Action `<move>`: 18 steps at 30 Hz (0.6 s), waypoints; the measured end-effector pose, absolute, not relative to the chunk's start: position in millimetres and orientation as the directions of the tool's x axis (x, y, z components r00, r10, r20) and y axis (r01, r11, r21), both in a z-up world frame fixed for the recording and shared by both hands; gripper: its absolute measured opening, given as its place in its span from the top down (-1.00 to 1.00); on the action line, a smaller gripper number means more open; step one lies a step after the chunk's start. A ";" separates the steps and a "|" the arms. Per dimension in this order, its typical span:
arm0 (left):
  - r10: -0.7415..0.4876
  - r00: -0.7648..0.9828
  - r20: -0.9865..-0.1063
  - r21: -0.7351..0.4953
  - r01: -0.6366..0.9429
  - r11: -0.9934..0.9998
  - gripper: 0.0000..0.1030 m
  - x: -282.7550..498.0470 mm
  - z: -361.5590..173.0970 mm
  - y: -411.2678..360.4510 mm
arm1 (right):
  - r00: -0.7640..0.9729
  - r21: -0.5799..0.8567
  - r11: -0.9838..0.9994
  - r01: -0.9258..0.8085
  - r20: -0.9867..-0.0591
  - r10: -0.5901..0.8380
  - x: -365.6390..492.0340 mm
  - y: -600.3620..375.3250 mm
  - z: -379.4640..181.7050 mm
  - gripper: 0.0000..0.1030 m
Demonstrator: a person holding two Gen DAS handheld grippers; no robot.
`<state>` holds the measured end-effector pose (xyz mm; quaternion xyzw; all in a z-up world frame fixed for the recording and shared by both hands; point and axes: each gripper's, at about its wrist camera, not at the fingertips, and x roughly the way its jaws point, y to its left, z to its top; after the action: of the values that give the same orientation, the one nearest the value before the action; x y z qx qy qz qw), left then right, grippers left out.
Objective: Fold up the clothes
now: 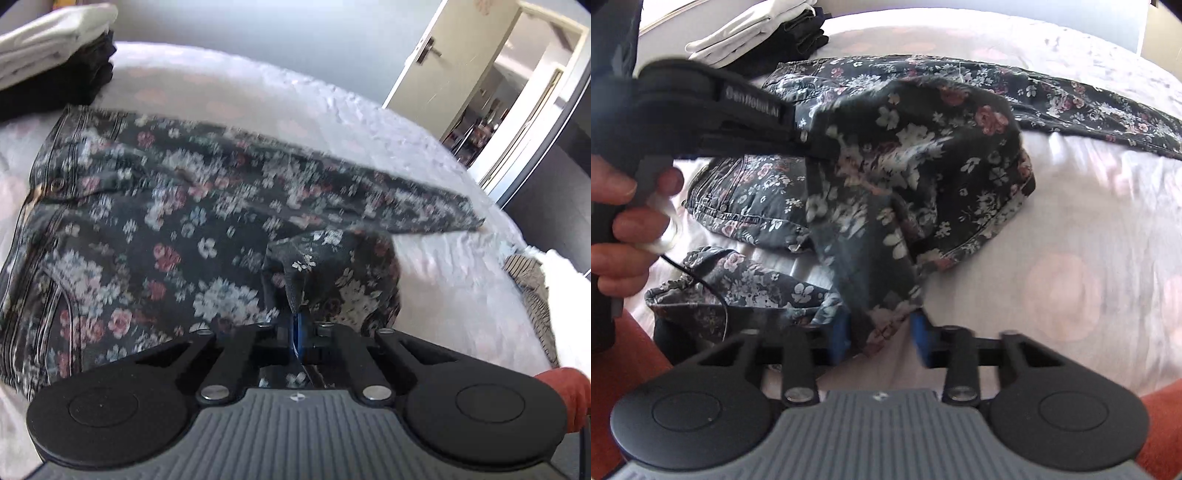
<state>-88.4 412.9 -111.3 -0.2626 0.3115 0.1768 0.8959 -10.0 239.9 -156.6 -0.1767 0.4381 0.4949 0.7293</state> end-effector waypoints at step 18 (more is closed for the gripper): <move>0.552 0.601 -0.578 -0.232 -0.770 0.595 0.97 -128.5 -87.6 437.5 | 0.378 -0.100 0.393 -0.914 -0.558 0.738 3.7 239.2 -34.2 0.34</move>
<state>-128.5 437.5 -87.6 -0.2362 0.2299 0.3830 0.8630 3.7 239.2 -34.2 -0.2010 0.2185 0.5129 0.8055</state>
